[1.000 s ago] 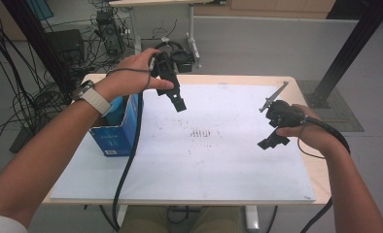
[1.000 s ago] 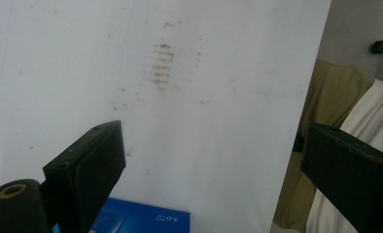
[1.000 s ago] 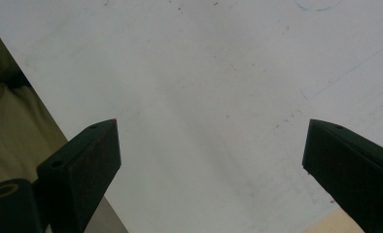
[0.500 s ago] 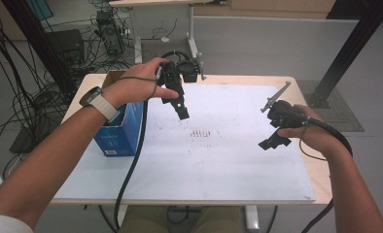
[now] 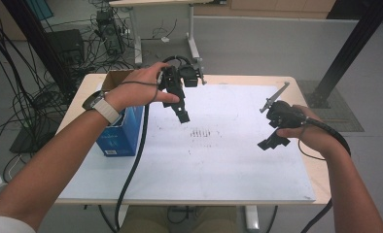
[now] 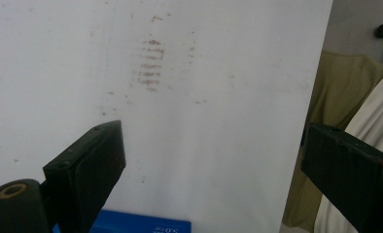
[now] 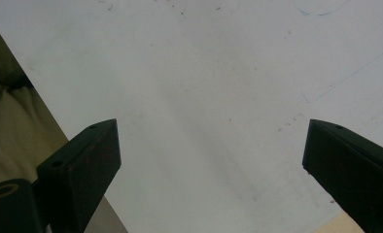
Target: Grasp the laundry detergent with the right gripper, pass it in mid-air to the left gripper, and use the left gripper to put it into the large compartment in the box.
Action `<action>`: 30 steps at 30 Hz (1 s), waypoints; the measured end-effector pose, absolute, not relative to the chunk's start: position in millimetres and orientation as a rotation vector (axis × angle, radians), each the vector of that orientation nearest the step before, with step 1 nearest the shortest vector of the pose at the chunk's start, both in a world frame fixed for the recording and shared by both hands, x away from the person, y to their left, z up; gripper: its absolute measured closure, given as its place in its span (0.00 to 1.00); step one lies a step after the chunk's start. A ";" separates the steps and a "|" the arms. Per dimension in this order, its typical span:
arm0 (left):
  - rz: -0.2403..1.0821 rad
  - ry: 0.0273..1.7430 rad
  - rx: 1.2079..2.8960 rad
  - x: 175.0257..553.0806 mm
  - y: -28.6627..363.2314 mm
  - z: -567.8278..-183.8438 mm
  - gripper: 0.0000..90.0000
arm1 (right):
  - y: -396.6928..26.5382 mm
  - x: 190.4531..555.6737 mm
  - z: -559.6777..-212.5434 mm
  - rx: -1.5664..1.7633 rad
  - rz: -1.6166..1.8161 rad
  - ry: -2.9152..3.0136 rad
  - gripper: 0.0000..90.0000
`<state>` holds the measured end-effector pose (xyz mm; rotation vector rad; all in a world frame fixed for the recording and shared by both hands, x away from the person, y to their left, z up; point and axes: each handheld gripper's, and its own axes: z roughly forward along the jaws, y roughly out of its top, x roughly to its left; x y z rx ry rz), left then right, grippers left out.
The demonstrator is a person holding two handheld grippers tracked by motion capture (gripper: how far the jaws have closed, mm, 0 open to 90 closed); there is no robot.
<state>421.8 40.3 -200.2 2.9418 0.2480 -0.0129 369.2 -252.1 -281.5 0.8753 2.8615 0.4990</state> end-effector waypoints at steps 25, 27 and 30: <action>-0.027 0.286 2.946 422.5 42.6 -211.8 0.11 | -255.9 367.2 -287.8 0.884 0.514 2.862 0.07; -0.025 0.289 2.945 422.3 42.0 -212.1 0.11 | -256.4 367.3 -288.2 0.884 0.513 2.862 0.07; -0.026 0.290 2.945 423.0 42.3 -212.2 0.11 | -257.4 367.6 -288.7 0.887 0.513 2.862 0.07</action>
